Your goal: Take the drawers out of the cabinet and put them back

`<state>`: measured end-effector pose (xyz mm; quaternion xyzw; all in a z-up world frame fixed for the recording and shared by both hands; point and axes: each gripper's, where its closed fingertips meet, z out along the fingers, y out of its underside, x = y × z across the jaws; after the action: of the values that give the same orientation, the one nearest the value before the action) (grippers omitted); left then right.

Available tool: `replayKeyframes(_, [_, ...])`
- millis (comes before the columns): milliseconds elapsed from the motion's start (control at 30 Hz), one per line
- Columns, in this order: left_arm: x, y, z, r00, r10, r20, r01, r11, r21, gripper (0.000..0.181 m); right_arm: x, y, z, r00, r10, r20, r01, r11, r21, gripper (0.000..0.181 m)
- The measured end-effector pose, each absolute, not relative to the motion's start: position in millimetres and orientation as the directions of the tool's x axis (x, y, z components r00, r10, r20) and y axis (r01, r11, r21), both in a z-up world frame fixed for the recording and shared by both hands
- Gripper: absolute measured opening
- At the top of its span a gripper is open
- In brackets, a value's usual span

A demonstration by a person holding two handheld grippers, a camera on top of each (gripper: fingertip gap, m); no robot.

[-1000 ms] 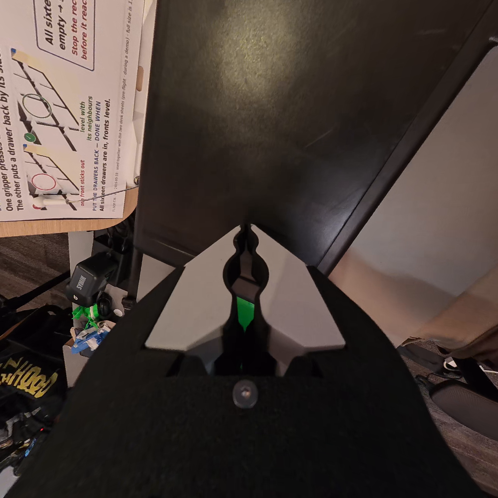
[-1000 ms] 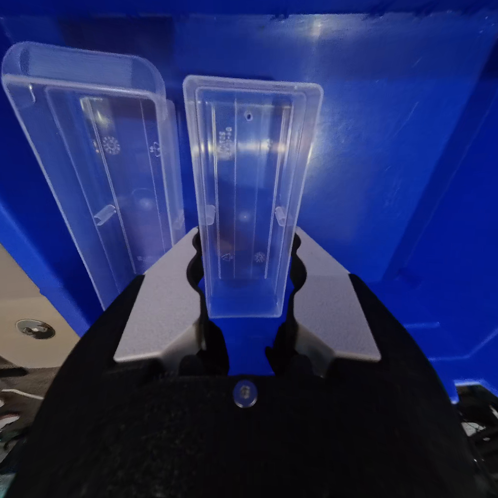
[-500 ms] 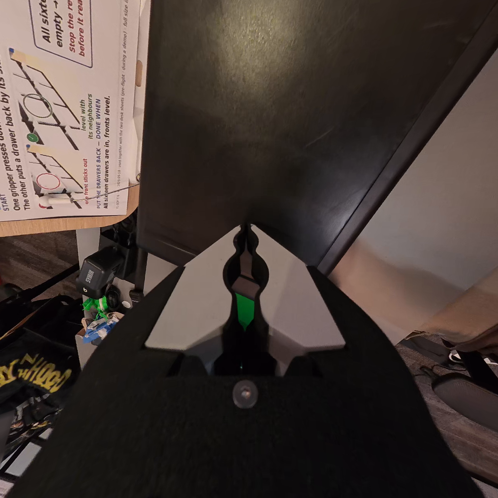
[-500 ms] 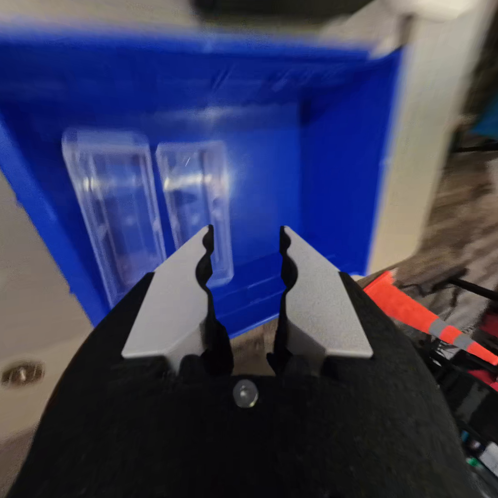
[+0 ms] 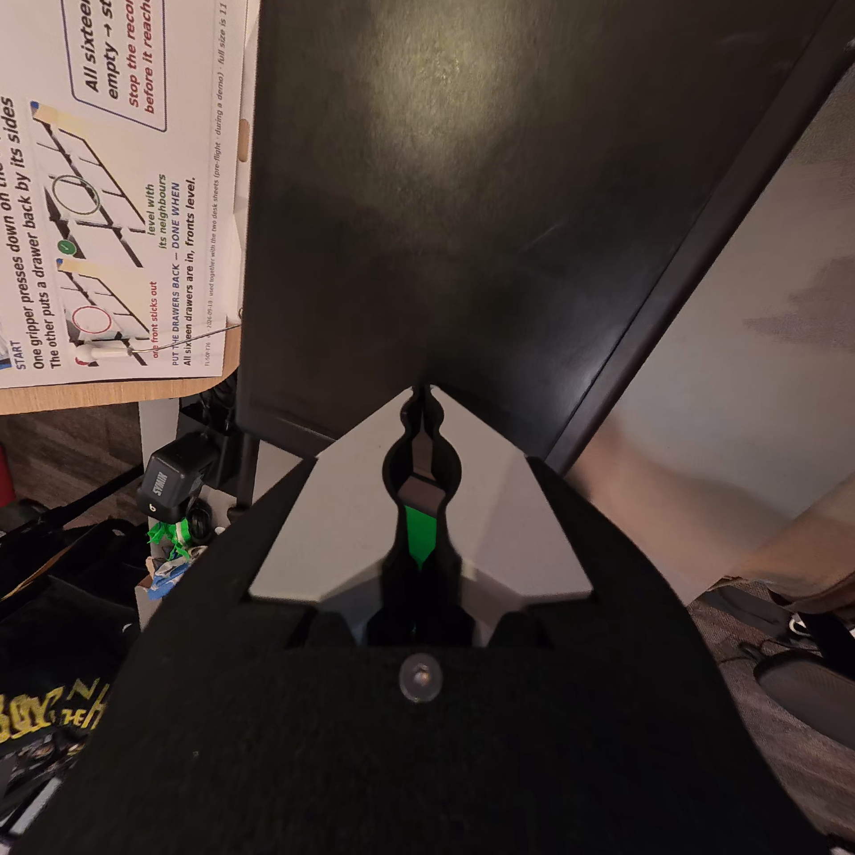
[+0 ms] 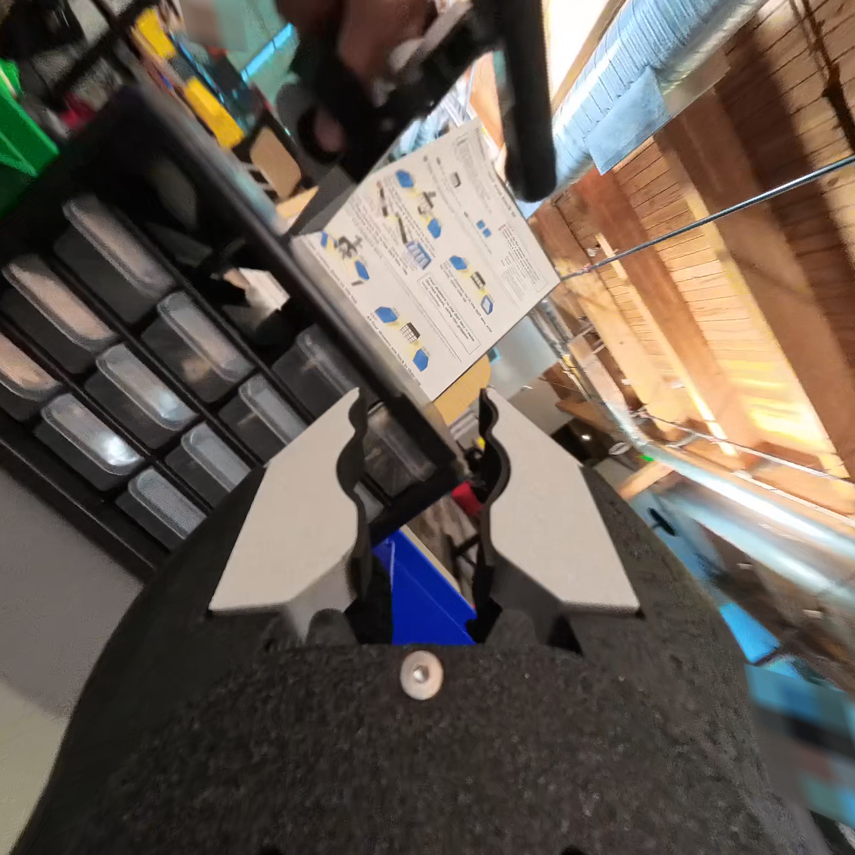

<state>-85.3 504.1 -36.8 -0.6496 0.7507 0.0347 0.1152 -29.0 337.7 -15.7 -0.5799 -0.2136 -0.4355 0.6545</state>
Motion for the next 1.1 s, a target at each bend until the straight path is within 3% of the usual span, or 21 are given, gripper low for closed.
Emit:
replayKeyframes(167, [-85.4,504.0,-36.8,-0.125,-0.968,-0.217,-0.983,0.151,-0.109,0.000,-27.4,380.7,-49.0,0.253,-0.311,0.916,0.907,-0.254,-0.337,0.025])
replayKeyframes(300, [-85.3,504.0,-36.9,-0.133,-0.966,-0.224,-0.984,0.157,-0.090,0.000,-28.7,394.2,-55.2,0.098,-0.310,0.945,0.934,-0.299,-0.196,0.019])
replayKeyframes(1000, [-85.2,504.3,-36.9,-0.144,-0.963,-0.227,-0.982,0.168,-0.090,0.000,-27.7,412.7,-53.0,-0.029,-0.391,0.920,0.926,-0.356,-0.122,0.014])
replayKeyframes(1033, [-85.2,504.2,-37.0,-0.145,-0.963,-0.227,-0.982,0.169,-0.088,0.000,-27.9,410.4,-48.3,-0.027,-0.421,0.907,0.928,-0.348,-0.134,0.006])
replayKeyframes(1100, [-85.1,504.2,-37.0,-0.146,-0.963,-0.227,-0.982,0.168,-0.083,0.000,-27.7,410.4,-48.0,-0.011,-0.398,0.917,0.931,-0.338,-0.135,0.005])
